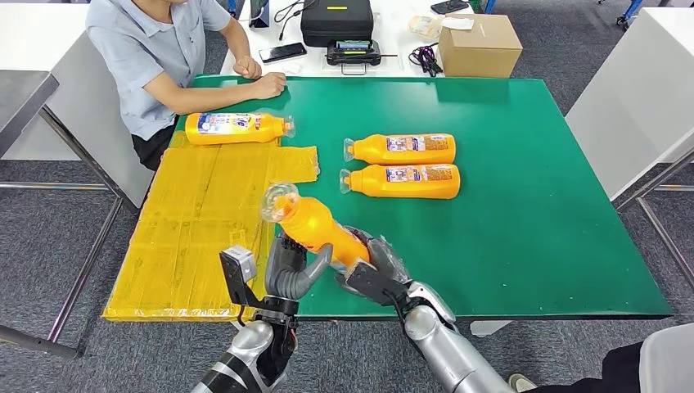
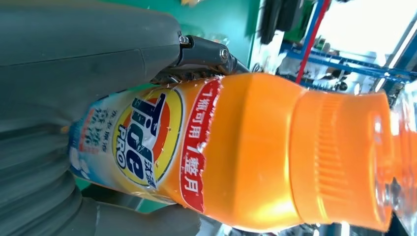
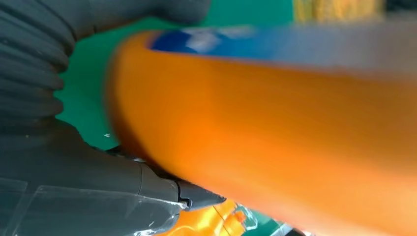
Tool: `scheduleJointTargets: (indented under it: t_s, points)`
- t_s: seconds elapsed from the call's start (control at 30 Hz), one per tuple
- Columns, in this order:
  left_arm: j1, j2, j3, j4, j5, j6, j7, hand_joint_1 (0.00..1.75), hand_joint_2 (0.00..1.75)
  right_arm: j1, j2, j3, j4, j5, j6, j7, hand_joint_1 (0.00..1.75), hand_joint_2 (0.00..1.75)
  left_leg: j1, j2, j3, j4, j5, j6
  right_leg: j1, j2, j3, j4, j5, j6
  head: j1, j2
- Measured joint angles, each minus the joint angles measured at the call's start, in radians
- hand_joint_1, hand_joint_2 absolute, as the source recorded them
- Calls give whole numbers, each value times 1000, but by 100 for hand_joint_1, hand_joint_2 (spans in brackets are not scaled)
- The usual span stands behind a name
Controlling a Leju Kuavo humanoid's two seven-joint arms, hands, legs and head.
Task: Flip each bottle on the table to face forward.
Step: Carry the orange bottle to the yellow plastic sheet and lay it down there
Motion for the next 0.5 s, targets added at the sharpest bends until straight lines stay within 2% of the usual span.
scheduleJointTargets:
  t_s: [0.2,0.37,0.5]
  points:
    - [0,2,-1,-48,-30,52,10,175,175,1,2,0,18,-5,-28,6,0,175,0,0,0,0,0,0,0,0,0,0,0,0,0,0]
    - [-2,14,-1,-74,-192,203,-18,175,175,3,3,-2,25,-5,-51,9,0,175,0,0,0,0,0,0,0,0,0,0,0,0,0,0]
    - [-1,32,0,-93,-313,265,-6,175,175,15,1,-14,26,-6,-61,13,0,175,0,0,0,0,0,0,0,0,0,0,0,0,0,0]
